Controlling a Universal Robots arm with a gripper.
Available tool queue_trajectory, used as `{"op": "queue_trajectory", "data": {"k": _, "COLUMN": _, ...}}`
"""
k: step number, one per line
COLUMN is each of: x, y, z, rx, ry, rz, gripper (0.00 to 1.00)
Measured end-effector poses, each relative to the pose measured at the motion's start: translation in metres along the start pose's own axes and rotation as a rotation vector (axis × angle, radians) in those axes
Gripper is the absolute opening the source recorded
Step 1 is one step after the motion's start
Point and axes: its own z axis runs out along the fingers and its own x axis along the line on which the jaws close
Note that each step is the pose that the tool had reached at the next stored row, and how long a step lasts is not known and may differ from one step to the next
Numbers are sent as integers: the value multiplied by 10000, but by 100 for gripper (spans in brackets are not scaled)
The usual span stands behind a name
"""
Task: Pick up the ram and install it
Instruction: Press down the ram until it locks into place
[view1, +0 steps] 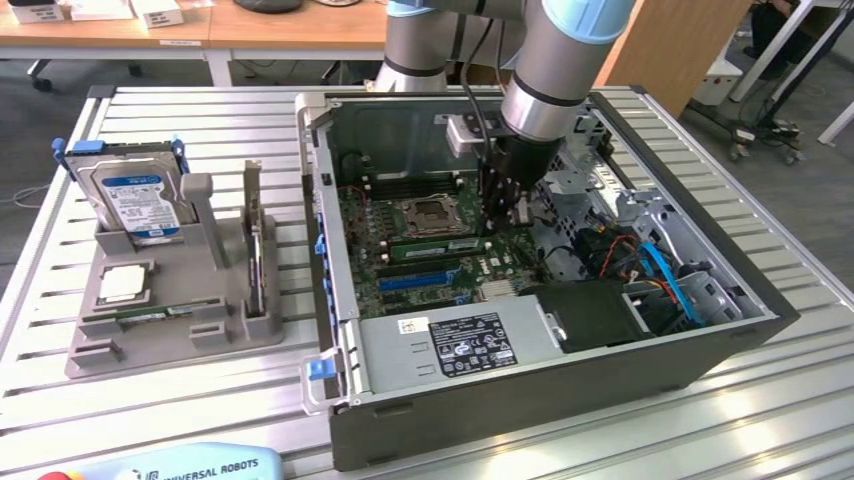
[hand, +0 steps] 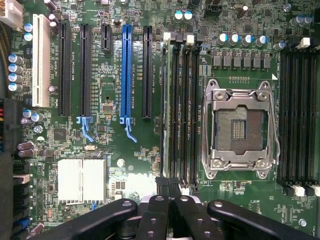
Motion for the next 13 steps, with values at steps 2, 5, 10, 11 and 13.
{"op": "queue_trajectory", "data": {"k": 2, "x": -3, "y": -1, "z": 7, "rx": 1, "ry": -14, "rz": -1, "gripper": 10}}
{"op": "queue_trajectory", "data": {"k": 5, "x": -9, "y": -2, "z": 11, "rx": 1, "ry": -18, "rz": -4, "gripper": 10}}
{"op": "queue_trajectory", "data": {"k": 10, "x": -19, "y": -2, "z": 31, "rx": 0, "ry": -16, "rz": -1, "gripper": 10}}
{"op": "queue_trajectory", "data": {"k": 11, "x": -20, "y": -2, "z": 31, "rx": 0, "ry": -16, "rz": -2, "gripper": 10}}
{"op": "queue_trajectory", "data": {"k": 13, "x": -20, "y": -2, "z": 32, "rx": 0, "ry": -15, "rz": -1, "gripper": 10}}
